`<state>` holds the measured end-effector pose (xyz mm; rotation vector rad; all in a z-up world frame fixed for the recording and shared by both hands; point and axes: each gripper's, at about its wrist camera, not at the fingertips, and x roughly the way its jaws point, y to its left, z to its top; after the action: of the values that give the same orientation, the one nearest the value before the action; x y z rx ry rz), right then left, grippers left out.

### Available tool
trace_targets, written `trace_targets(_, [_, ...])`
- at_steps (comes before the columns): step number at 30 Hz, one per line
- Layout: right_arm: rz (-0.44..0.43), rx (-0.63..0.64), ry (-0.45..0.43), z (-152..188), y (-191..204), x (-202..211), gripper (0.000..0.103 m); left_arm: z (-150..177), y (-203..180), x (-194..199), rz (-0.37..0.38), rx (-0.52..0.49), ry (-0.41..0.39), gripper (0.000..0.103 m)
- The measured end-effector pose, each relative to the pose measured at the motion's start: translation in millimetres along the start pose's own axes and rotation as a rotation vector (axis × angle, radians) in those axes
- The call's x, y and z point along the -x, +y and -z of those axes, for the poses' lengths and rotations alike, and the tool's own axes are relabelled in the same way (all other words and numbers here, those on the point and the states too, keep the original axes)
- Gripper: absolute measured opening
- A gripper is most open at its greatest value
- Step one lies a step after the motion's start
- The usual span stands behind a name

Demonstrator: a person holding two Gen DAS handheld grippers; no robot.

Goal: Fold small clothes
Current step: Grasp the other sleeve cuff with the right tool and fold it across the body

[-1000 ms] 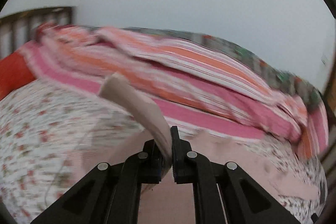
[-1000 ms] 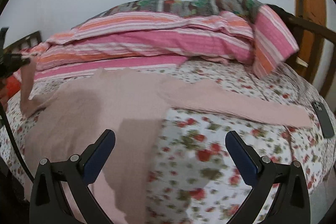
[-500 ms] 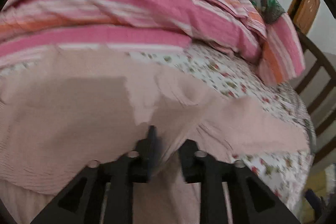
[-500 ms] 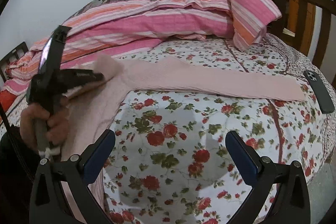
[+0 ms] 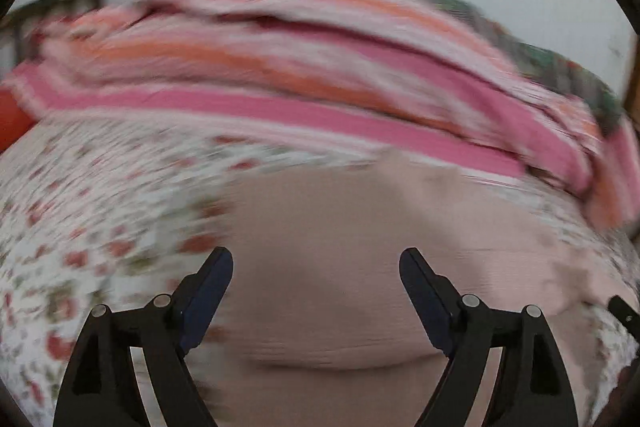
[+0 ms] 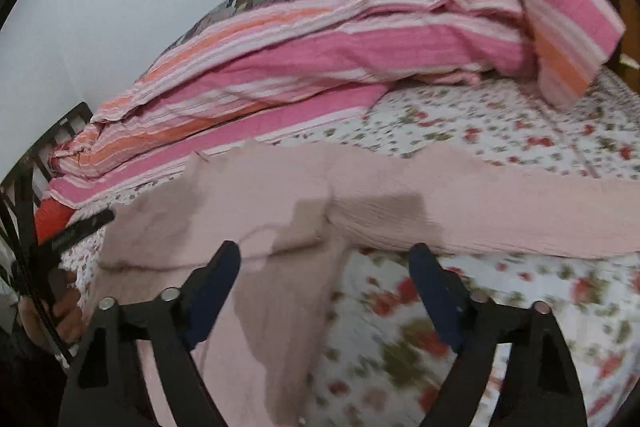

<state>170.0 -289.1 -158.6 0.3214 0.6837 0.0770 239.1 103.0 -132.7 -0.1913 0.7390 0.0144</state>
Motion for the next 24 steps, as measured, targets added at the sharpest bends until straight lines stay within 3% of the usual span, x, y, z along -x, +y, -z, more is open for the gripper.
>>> trace_targets(2, [0.013,0.023,0.027,-3,9,-17,0.07,1,24,-5,-0.009,0.045,0.019,0.084])
trace_targets(4, [0.048,0.049,0.058,-4,18,-36,0.062,7,42,-10,0.028,0.081,0.03,0.084])
trace_targets(6, [0.052,0.057,0.091,-3,20,-50,0.041,16,51,-15,0.058,0.092,0.034,0.084])
trace_targets(10, [0.1,0.073,0.117,-1,24,-66,0.037,26,48,-17,0.099,0.044,0.016,0.085])
trace_targets(12, [0.11,0.096,0.116,-2,27,-67,0.031,26,46,-16,0.155,0.028,0.005,0.085])
trace_targets(13, [0.115,0.101,0.107,-2,27,-66,0.025,27,46,-15,0.167,0.028,0.002,0.085])
trace_targets(14, [0.113,0.102,0.1,-3,26,-65,0.005,27,47,-14,0.173,0.032,-0.003,0.085])
trace_targets(20, [0.072,0.046,0.002,-3,9,-37,0.005,27,54,-8,0.184,0.075,-0.03,0.085])
trace_targets(24, [0.117,0.052,0.076,6,3,-53,0.005,19,42,-8,0.15,0.032,-0.026,0.085])
